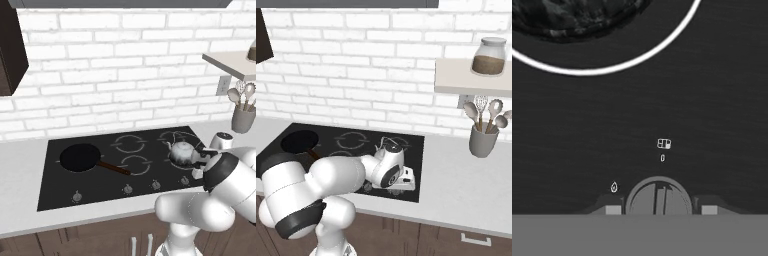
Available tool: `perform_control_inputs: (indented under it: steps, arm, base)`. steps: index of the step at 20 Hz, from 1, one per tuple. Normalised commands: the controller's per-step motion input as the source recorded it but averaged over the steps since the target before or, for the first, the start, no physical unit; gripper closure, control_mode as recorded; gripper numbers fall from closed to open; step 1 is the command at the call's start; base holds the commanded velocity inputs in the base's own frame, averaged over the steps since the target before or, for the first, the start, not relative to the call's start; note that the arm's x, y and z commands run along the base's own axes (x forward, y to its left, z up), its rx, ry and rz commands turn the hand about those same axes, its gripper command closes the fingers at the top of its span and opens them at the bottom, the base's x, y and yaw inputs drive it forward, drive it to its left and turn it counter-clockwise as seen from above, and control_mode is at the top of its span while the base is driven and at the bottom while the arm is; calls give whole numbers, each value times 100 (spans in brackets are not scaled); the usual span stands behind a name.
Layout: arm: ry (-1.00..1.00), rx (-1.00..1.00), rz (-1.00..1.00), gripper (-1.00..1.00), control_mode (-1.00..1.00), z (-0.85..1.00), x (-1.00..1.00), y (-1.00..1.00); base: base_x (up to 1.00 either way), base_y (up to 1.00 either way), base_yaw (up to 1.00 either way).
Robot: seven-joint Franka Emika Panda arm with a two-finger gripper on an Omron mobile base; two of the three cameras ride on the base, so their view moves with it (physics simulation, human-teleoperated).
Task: Pick the kettle from the counter and place it on a stove burner. Then turn the burner on.
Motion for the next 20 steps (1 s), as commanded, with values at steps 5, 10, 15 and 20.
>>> perform_control_inputs:
  steps: [5, 10, 15, 20]
  arm:
    - [0, 0, 19, 100, -100, -6, -5, 0]
    - [0, 0, 32, 100, -100, -10, -1, 0]
    - [0, 0, 36, 100, -100, -21, -4, 0]
    - [-6, -1, 36, 100, -100, -28, -7, 2]
  base:
    - [0, 0, 0]
    - [0, 0, 0]
    - [0, 0, 0]
    - [0, 0, 0]
